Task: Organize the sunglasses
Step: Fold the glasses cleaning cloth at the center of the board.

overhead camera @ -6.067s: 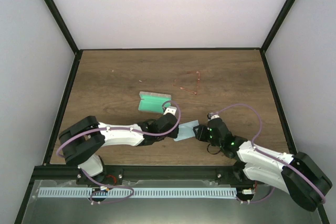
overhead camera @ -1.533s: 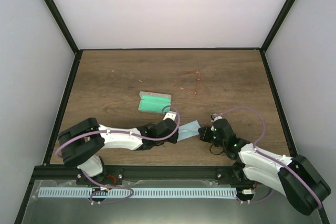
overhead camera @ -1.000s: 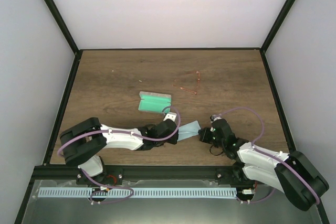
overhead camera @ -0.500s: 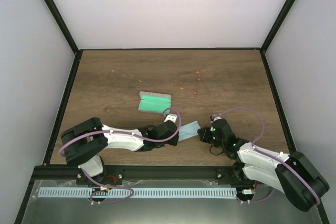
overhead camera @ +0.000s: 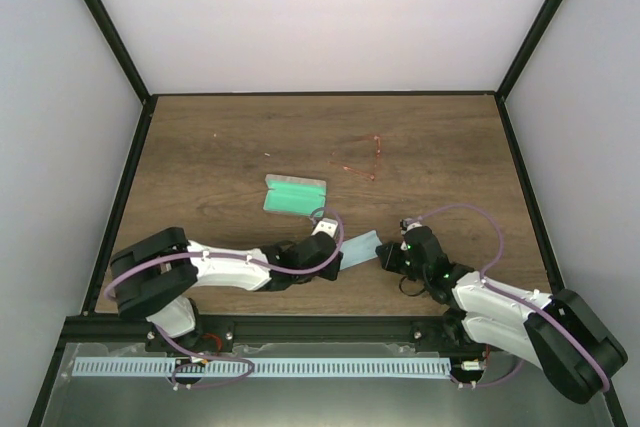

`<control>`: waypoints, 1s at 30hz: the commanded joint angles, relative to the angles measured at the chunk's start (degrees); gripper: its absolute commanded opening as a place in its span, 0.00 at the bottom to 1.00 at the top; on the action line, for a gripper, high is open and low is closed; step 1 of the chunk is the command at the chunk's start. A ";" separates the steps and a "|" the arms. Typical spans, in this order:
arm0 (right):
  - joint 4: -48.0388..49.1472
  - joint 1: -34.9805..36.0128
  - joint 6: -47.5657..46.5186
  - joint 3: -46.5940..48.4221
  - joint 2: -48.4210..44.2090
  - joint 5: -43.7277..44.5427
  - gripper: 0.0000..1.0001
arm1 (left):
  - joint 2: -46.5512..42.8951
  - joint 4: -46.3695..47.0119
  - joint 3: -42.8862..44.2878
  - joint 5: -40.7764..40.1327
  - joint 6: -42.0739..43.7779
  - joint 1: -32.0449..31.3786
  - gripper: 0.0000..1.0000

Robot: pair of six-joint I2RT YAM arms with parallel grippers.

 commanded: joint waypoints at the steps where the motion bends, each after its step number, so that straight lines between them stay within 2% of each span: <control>1: -0.10 -0.16 -0.45 1.01 -0.22 0.69 0.15 | -2.07 -0.23 -0.42 -0.35 0.20 -0.97 0.20; 10: -0.74 -0.20 -0.34 1.01 -1.69 -0.17 0.15 | -3.27 -1.46 -0.04 -3.28 0.22 -1.20 0.22; 14: -4.02 -0.20 -0.14 1.19 -6.24 -0.62 0.22 | -1.35 -1.63 1.12 -3.96 0.24 -1.12 0.22; 19: -8.90 -0.17 0.14 1.04 -13.01 0.94 0.38 | -0.34 -1.40 1.68 -4.11 0.06 -0.93 0.22; 22: -9.17 -0.20 -0.08 1.41 -14.23 1.48 0.41 | -0.85 -1.40 0.83 -4.66 -0.34 -0.89 0.22; 30: -7.00 -0.20 -0.88 3.99 -10.14 -0.63 0.41 | 1.46 -0.03 0.60 -2.87 -1.19 -0.15 0.20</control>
